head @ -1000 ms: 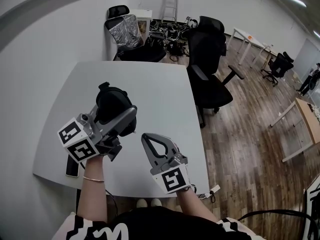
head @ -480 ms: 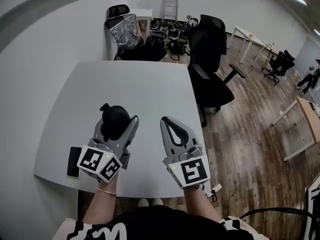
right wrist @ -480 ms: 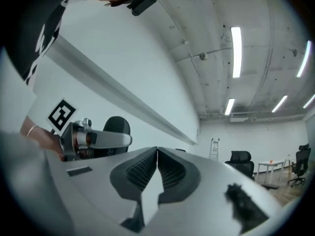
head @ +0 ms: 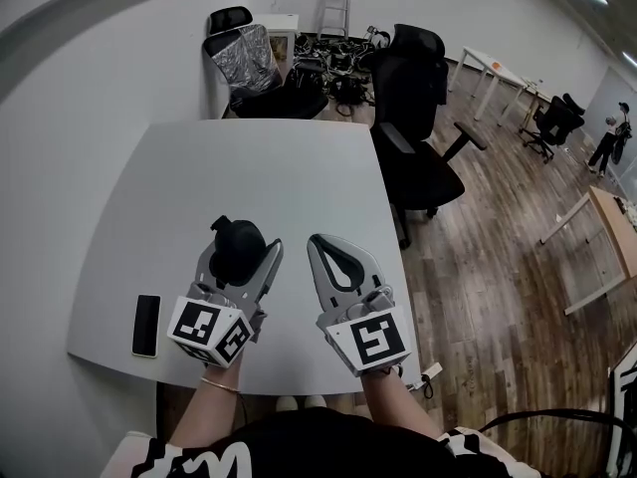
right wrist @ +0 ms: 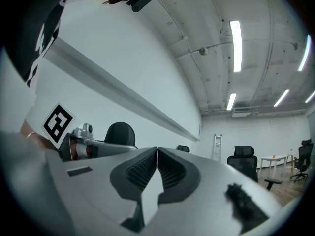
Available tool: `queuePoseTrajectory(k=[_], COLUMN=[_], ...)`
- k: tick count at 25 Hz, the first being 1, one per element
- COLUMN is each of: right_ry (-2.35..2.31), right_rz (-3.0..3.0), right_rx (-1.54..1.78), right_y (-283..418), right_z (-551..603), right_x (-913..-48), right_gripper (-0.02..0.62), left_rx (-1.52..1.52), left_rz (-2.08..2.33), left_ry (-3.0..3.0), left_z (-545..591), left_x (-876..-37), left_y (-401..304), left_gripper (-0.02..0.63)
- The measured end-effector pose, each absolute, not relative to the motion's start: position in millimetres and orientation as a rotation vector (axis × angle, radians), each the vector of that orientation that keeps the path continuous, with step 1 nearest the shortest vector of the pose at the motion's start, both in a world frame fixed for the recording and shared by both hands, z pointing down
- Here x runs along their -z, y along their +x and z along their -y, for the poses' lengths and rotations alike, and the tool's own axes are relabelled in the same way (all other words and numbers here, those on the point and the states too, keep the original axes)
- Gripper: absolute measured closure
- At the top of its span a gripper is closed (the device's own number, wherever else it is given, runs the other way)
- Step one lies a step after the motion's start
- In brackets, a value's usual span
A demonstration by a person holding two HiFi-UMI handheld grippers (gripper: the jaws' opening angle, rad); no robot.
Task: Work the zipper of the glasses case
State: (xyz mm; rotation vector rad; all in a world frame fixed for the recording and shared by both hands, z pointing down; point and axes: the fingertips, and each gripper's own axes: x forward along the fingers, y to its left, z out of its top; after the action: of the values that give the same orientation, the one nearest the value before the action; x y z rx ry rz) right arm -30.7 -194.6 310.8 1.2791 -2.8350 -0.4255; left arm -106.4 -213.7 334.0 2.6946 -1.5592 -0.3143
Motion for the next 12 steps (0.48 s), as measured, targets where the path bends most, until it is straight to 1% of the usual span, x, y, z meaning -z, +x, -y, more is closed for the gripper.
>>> queuePoseTrajectory(k=[12], right_ry=[1.276], right_rz=[2.832], right_rx=[0.425], right_y=[-37.5], right_z=[211.9], right_x=[-307.6], right_gripper=[0.589], left_rx=[0.332], left_rz=[1.514], left_ry=[2.708], left_z=[232.0], left_x=[-329.6], left_y=[-102.8], left_gripper=[0.334])
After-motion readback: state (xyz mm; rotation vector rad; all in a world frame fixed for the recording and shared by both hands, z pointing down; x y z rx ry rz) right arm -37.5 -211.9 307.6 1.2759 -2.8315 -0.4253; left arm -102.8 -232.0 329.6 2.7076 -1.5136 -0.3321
